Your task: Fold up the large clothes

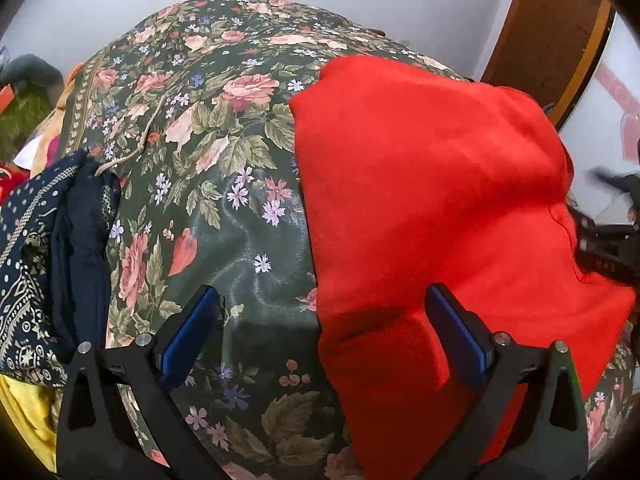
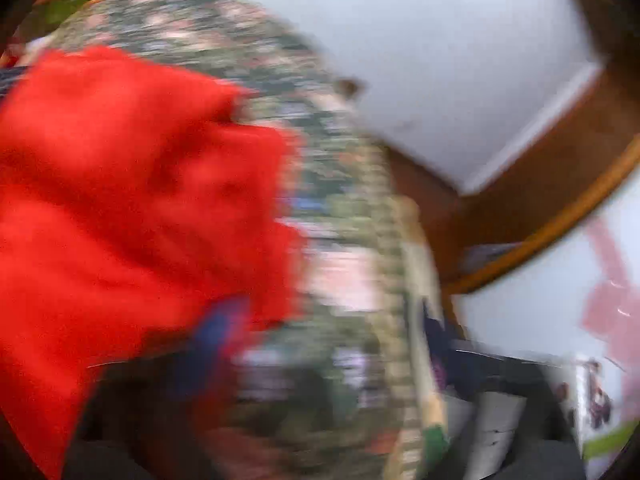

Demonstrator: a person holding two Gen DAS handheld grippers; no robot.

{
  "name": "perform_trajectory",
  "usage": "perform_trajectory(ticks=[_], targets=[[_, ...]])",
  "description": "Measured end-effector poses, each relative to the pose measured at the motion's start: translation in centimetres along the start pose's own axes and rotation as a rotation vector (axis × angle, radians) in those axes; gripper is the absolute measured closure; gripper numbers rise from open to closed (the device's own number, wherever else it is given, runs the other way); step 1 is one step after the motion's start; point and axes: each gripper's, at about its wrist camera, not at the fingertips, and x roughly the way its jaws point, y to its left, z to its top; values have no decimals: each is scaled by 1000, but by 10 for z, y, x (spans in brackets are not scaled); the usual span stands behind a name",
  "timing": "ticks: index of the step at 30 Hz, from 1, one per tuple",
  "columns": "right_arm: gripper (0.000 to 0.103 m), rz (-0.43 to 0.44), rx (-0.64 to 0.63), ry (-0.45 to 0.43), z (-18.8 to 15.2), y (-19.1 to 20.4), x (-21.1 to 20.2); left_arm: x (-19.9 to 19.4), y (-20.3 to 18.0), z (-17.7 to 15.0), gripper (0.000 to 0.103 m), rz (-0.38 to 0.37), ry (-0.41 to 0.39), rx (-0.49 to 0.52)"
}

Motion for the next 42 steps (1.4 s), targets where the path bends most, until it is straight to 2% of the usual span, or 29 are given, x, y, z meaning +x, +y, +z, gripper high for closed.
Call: perform_trajectory(ticks=[2,4,9,10,14,18,21,23,27,31,33,35,36,38,39,41,42], targets=[[0,136,66,94,-8,-24,12,1,2,0,0,-6,5,-13],[1,218,139,137,-17,-46,18,2,5,1,0,-19,7,-28],[0,387,269,51,-18,-83,-5,-15,7,4,0,-35,-16,-47],[0,456,305,33,-15,-89,-9,-19,6,5,0,-41,-24,-46],[0,692,397,43,0,-88,-6,-37,7,11,0,-102,-48,-39],[0,858,413,122,7,-61,18,-26,11,18,0,-215,14,-73],[0,889,378,183,11,-34,36,1,14,22,0,-261,105,-113],[0,915,366,199,15,-22,45,13,12,24,0,-305,134,-121],[1,981,336,192,30,-4,52,25,-3,37,0,-347,119,-69],[3,978,351,208,40,6,61,32,-16,50,0,-358,104,-64],[11,986,374,206,43,5,62,31,-16,53,1,-359,96,-85],[32,976,391,215,43,4,62,26,-13,53,13,-362,68,-108],[37,982,400,220,43,3,60,22,-9,52,23,-370,53,-121],[58,976,412,211,43,0,52,12,1,50,40,-401,31,-144],[62,970,415,205,43,-2,45,5,7,49,54,-416,20,-161],[73,990,439,196,44,-7,33,-7,17,47,61,-454,7,-185],[74,1014,451,186,48,-7,24,-17,18,45,63,-455,-12,-186]])
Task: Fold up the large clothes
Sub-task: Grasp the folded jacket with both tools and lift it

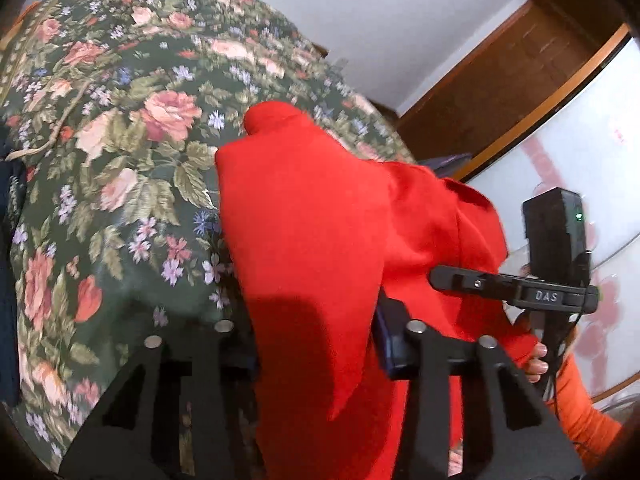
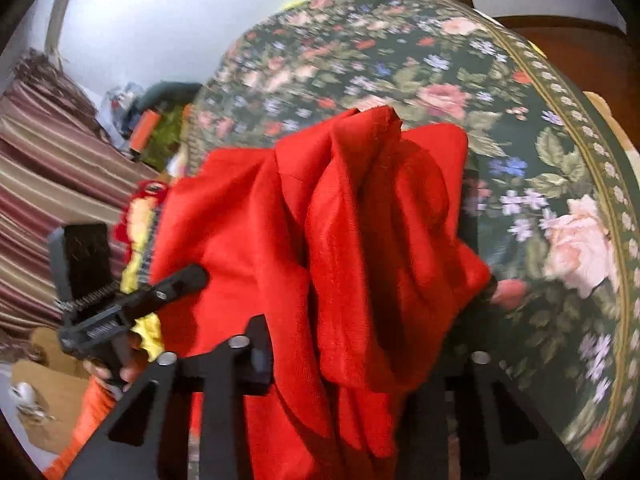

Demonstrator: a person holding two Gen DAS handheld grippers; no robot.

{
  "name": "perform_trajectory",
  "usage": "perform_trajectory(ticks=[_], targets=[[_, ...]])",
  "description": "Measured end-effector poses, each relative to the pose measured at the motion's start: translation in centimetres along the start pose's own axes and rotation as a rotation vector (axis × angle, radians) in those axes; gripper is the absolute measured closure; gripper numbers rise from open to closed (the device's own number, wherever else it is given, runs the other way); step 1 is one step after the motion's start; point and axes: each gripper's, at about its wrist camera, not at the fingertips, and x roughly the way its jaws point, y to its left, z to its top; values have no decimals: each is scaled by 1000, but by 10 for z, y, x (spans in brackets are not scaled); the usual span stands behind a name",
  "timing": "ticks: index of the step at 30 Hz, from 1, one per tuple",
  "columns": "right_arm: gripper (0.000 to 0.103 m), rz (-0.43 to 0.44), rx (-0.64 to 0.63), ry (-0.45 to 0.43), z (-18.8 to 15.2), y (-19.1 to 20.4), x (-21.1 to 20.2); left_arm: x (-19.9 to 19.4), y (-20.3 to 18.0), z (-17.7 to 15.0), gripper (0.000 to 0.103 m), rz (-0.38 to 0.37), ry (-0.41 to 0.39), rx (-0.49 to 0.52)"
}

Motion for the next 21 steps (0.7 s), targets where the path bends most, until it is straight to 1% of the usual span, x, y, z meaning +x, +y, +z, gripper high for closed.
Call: perform_trajectory(ticks=[3,6,9,10,12,13,14,16,18,21], targets=[[76,-12,-58,-26,-2,37,-11,-23,-18,-2,65,57,-51,72],[76,-4,-119,-58,-2,80,-21,-71,-30,-4,65,106,-132,126],[76,35,-156,-89,1,117,-29,-119,-29,-1,65,130,-206,140],[76,53,-172,-100,4,135,-30,-140,-26,0,65,140,-235,138],[76,71,-203,-113,7,164,-28,-171,-18,0,65,157,-280,136],[76,83,-226,-121,9,184,-24,-186,-12,0,65,172,-303,136],[76,88,-242,-124,10,198,-19,-194,-9,0,65,185,-319,134],[76,99,-270,-128,12,229,-7,-222,9,0,65,217,-356,123],[76,118,-287,-124,15,262,13,-243,28,0,65,241,-380,107],[76,152,-290,-103,20,298,48,-269,59,0,65,279,-398,78]])
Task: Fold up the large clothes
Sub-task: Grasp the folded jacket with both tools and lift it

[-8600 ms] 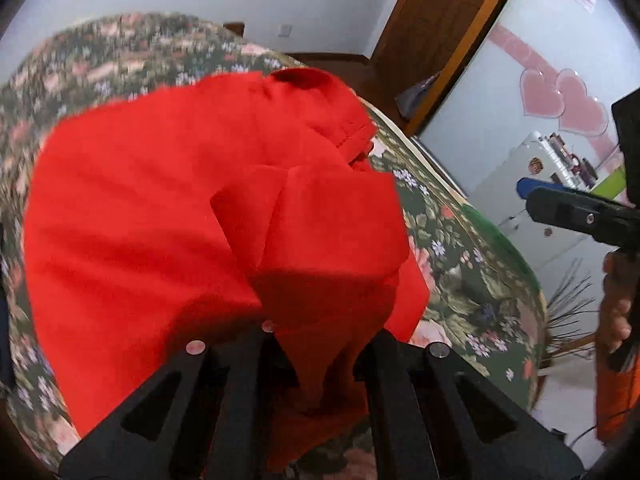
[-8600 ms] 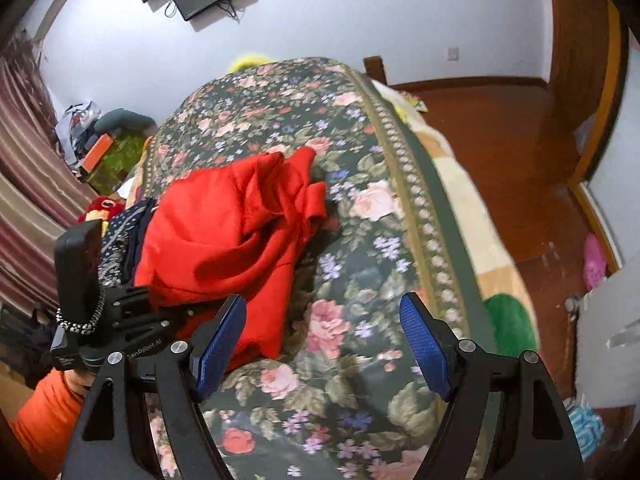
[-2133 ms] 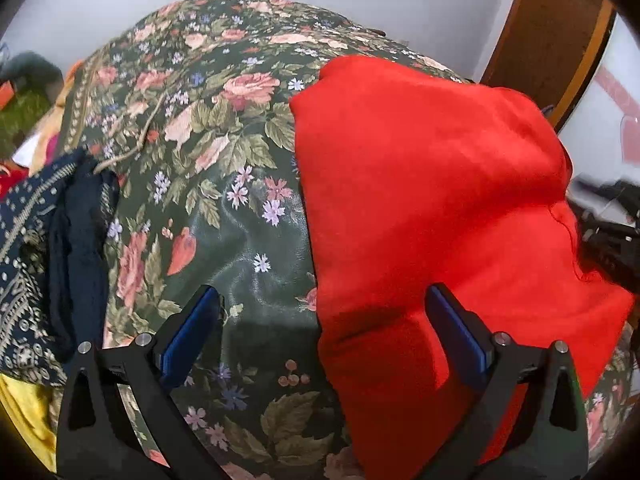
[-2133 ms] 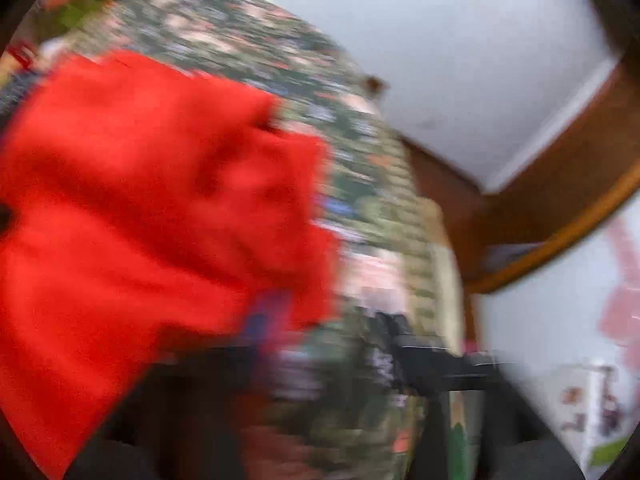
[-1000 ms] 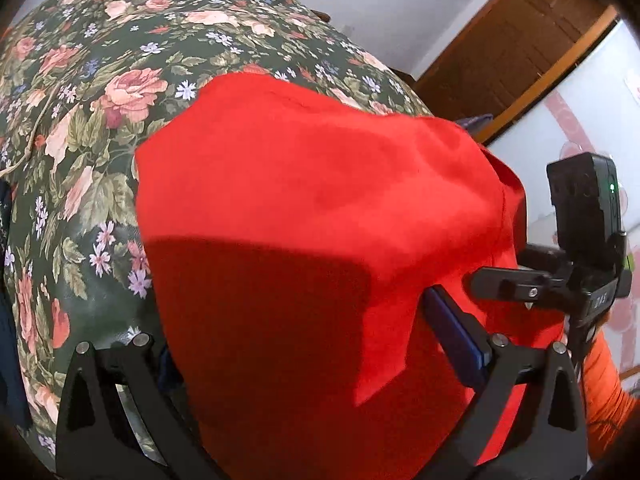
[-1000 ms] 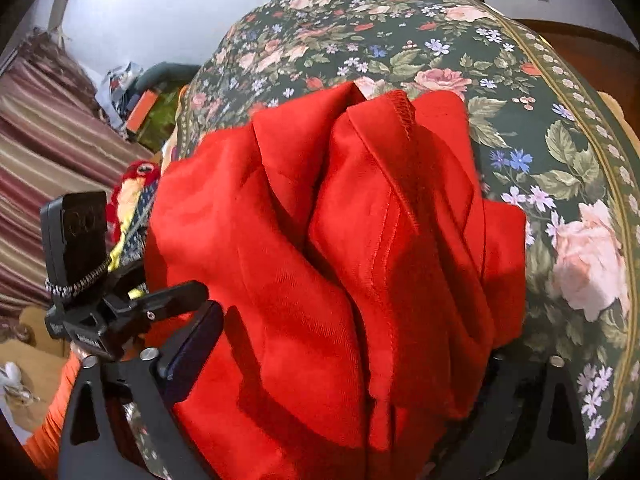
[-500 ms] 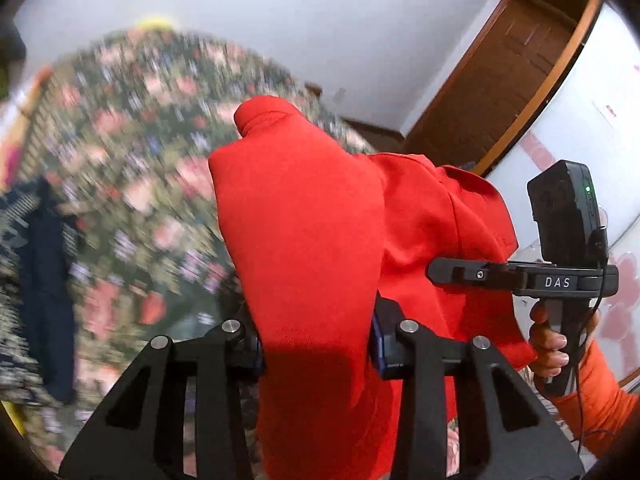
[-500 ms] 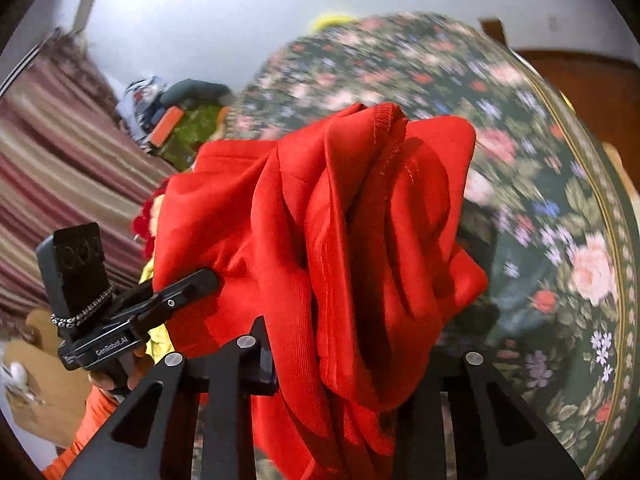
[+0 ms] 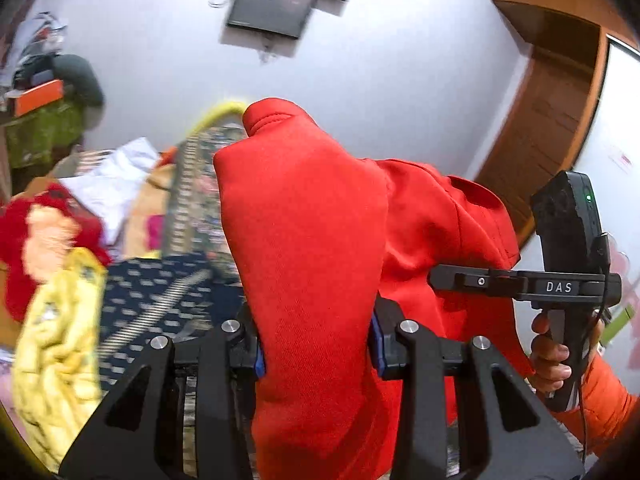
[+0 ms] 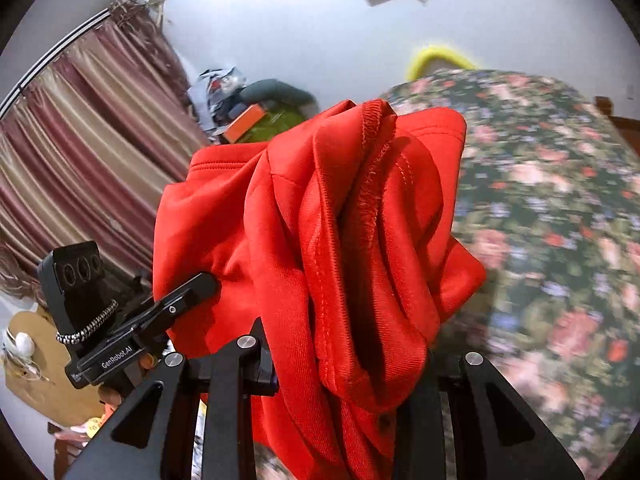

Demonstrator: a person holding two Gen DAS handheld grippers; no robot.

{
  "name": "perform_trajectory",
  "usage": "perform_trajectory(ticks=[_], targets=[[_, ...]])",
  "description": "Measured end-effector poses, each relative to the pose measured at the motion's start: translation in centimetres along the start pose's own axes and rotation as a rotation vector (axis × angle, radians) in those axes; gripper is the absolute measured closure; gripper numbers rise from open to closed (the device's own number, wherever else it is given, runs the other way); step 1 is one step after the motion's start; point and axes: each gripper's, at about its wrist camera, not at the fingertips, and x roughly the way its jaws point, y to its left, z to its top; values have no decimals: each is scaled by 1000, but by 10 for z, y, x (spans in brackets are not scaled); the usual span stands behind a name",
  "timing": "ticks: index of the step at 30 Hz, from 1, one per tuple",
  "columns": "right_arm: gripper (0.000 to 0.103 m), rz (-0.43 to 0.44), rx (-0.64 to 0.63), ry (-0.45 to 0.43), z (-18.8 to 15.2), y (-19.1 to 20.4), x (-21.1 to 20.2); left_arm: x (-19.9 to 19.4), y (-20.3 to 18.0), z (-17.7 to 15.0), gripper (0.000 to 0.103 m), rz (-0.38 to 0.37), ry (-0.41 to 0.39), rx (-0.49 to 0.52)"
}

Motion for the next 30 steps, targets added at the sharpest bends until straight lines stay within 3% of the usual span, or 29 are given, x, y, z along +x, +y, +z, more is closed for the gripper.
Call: perform_trajectory(ticks=[6,12,14,16,20,22,27,28,29,30], targets=[[76,44,6,93,14,29,107,6,89,4,64,118,40,-89],[76,47,80,220,16,2,222,63,166,-17,63,249,156,-169],[76,13,103,262,12,-14,259,89,189,-27,60,299,206,-187],[70,-22,82,282,7,-31,281,110,211,-37,44,334,239,-237],[54,27,39,291,0,-51,276,113,228,-50,34,293,232,-270],[47,-9,-3,301,-2,-51,263,105,223,-53,32,305,223,-251],[46,-158,-210,202,-5,-24,218,84,186,-60,29,371,226,-84],[41,-168,-239,185,-7,-17,213,83,180,-65,25,386,232,-51],[25,-182,-255,173,-10,-13,210,83,176,-68,22,399,238,-29],[20,-202,-268,162,-16,-7,207,81,169,-74,17,417,250,0]])
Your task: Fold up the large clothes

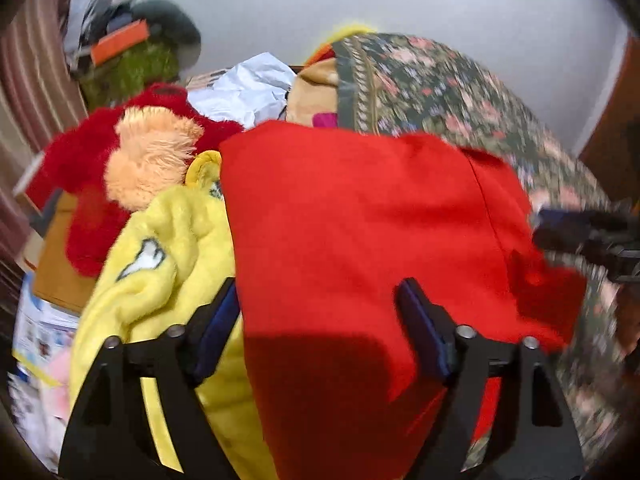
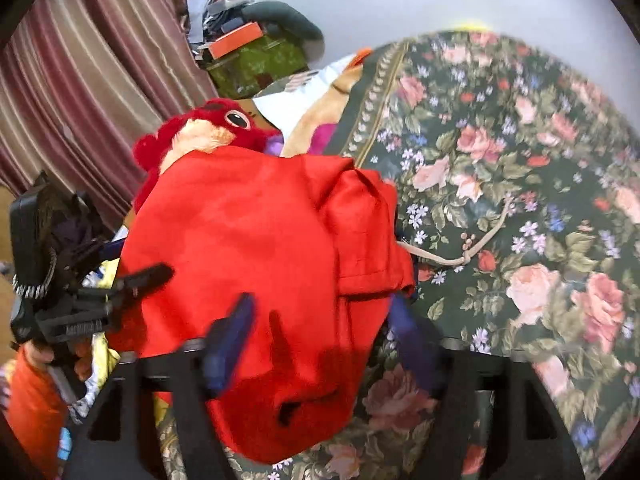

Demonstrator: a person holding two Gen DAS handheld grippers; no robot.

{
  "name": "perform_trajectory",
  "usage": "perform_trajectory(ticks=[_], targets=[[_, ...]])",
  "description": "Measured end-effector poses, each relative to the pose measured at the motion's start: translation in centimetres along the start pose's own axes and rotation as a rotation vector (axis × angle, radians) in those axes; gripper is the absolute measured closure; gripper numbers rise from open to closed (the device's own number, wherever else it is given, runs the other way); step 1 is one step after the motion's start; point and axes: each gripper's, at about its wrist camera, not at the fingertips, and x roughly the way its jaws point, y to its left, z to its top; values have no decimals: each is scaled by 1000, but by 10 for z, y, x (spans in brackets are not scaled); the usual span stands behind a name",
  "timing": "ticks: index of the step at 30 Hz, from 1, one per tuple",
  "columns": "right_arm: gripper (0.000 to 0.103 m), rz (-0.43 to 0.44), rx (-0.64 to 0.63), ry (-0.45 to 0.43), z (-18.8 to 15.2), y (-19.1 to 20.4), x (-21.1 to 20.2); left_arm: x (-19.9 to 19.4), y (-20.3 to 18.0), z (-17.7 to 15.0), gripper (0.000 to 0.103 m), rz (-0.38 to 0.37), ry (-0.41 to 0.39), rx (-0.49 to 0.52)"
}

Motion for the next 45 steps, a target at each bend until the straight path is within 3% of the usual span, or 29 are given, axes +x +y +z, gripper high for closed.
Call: perform_trajectory(ticks=[1,3,4,7,12,15,20,25,30,37,45], targets=[[13,-14,-8,-4,-5,5,-1,-2,-4,-6,16,13,0,18],[13,-42,-26,31,-15,12,5,-7,-8,-18,13,25,-11,28],[13,-56,-37,67,-20,14,12,-9,-9,-22,6,27,-11,21],[13,-130,-62,167,-44,10,33,-2,-10,-41,3,9,58,5],[13,-106,-1,223,-69,-13,28,1,-14,-65,2,3,66,5],[13,-152,-34,224,-78,-13,16,1,-14,-75,2,-14,85,-51],[13,-242,-128,198,-95,-1,-16,-8,-23,-87,3,19,103,-28],[13,-209,-97,151,-98,10,-60,-22,-32,-93,3,75,154,2],[13,-154,-47,11,-89,26,-127,-88,-36,-83,3,48,22,-49],[13,-121,-55,-260,-87,72,-243,-222,-59,-64,3,9,-278,-80],[13,-90,-105,-567,-122,131,-364,-352,-108,-93,3,34,-607,-24]])
